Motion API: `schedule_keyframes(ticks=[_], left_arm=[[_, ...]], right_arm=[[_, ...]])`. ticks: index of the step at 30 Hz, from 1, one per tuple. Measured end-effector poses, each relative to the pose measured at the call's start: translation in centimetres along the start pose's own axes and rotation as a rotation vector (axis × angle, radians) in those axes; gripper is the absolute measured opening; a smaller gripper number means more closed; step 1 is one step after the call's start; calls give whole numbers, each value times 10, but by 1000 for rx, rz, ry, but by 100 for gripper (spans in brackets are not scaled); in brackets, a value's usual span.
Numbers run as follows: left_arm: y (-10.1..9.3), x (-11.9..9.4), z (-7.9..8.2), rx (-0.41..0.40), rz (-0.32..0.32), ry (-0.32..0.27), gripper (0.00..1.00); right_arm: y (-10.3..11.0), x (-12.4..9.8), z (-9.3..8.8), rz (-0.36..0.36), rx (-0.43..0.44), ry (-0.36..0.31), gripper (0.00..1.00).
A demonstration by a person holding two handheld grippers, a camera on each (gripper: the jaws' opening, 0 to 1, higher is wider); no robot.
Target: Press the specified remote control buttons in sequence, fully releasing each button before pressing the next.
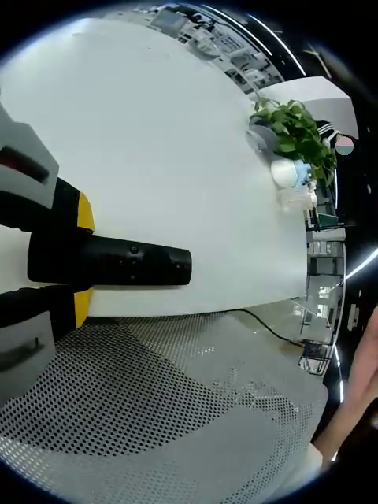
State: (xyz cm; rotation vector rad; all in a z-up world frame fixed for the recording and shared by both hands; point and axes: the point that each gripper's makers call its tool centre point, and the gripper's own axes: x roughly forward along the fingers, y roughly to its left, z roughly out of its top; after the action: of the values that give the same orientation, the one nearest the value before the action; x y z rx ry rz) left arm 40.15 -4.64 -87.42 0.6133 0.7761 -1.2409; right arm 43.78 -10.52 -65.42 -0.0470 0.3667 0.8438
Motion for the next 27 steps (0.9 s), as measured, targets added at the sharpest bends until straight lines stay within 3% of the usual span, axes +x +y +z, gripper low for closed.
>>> schedule_keyframes(ticks=[7, 12, 17, 21, 24, 27], left_arm=[[1, 0, 0, -4, 0, 0, 25], [0, 0, 0, -5, 1, 0, 25], [0, 0, 0, -6, 3, -1, 25], [0, 0, 0, -11, 3, -4, 25], [0, 0, 0, -11, 3, -4, 25], [0, 0, 0, -12, 3, -4, 25]], right_arm=[[-18, -28, 15, -159, -41, -147, 6], [-27, -42, 13, -237, 22, -205, 29], [-43, -57, 17, -381, 26, -310, 46], [-52, -65, 24, -482, -70, -325, 59], [-53, -65, 24, -500, -68, -327, 70], [-58, -68, 19, -532, -93, -305, 75]])
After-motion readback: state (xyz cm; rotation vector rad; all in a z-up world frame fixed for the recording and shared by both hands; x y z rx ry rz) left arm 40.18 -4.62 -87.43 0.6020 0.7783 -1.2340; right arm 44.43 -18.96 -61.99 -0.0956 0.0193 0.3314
